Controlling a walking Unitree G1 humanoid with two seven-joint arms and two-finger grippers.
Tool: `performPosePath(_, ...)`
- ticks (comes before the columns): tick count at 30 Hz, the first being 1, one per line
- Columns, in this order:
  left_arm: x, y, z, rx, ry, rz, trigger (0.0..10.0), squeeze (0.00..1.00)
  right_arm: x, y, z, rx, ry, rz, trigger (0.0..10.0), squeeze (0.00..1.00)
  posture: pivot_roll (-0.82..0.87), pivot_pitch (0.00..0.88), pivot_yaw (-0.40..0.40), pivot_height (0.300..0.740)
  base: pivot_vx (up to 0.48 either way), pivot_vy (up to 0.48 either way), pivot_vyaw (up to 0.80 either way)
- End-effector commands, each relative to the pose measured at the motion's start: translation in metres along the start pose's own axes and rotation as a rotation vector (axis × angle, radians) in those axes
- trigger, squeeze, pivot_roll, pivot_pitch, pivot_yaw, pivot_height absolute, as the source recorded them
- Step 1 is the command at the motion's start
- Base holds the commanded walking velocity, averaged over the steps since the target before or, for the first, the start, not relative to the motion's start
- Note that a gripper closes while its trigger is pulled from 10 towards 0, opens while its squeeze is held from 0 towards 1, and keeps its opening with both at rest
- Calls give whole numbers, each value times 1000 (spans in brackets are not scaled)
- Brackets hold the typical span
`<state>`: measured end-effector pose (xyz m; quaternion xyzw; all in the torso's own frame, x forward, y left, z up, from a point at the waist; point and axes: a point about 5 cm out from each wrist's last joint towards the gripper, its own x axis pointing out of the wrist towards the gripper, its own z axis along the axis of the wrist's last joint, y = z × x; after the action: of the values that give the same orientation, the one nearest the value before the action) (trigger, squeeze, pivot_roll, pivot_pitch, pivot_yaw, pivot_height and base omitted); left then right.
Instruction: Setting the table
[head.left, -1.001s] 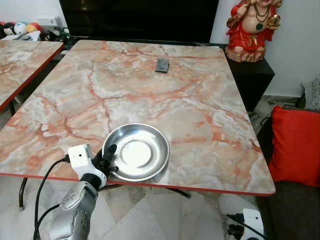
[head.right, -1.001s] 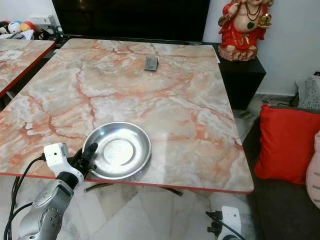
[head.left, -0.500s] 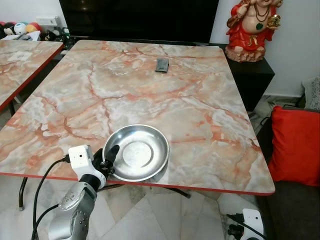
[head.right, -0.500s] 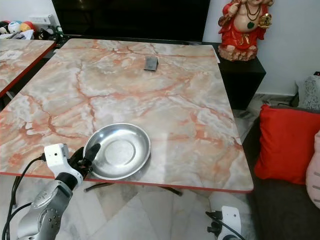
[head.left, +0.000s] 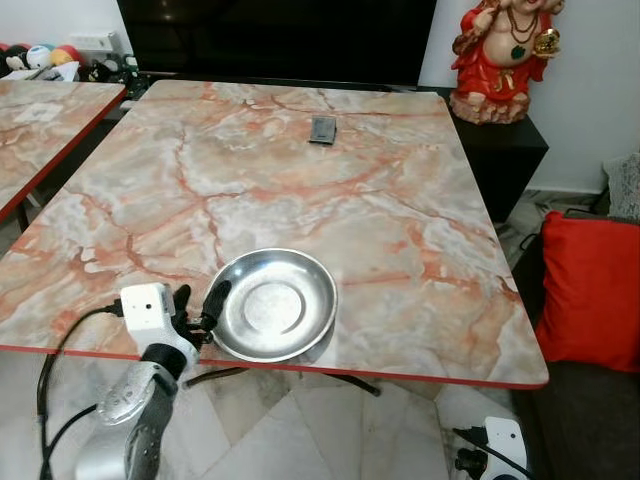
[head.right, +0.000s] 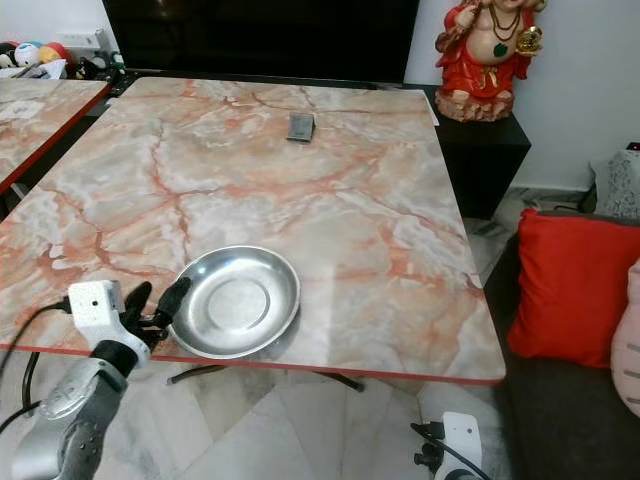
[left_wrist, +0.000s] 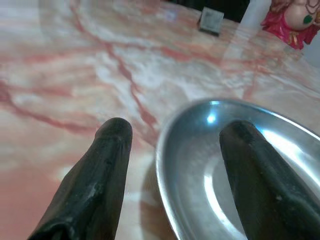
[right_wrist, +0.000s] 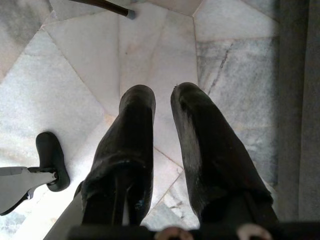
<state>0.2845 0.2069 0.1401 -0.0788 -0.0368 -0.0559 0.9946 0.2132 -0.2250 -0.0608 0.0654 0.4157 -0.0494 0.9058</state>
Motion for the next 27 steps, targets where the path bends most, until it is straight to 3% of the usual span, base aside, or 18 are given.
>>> performPosePath(1, -4, 0, 5, 62, -16, -2, 10000, 0, -1, -4, -4, -9, 15, -9, 10000, 0, 83, 124, -34, 740, 0, 0, 0)
performPosePath(9, -16, 2, 24, 367, -79, -35, 10000, 0, -1, -4, -4, -12, 16, -10, 10000, 0, 89, 125, -35, 740, 0, 0, 0)
performPosePath(15, -20, 3, 29, 400, -135, 53, 10000, 0, -1, -4, -4, -11, 15, -11, 10000, 0, 92, 115, -30, 740, 0, 0, 0)
performPosePath(22, -20, -12, 24, 381, -146, 51, 10000, 0, -1, 0, -5, 2, 10, -10, 10000, 0, 95, 95, -8, 740, 0, 0, 0)
performPosePath(27, -20, -11, 23, 376, -146, 59, 10000, 0, 0, 2, -6, 7, 10, -9, 10000, 0, 101, 80, -5, 740, 0, 0, 0)
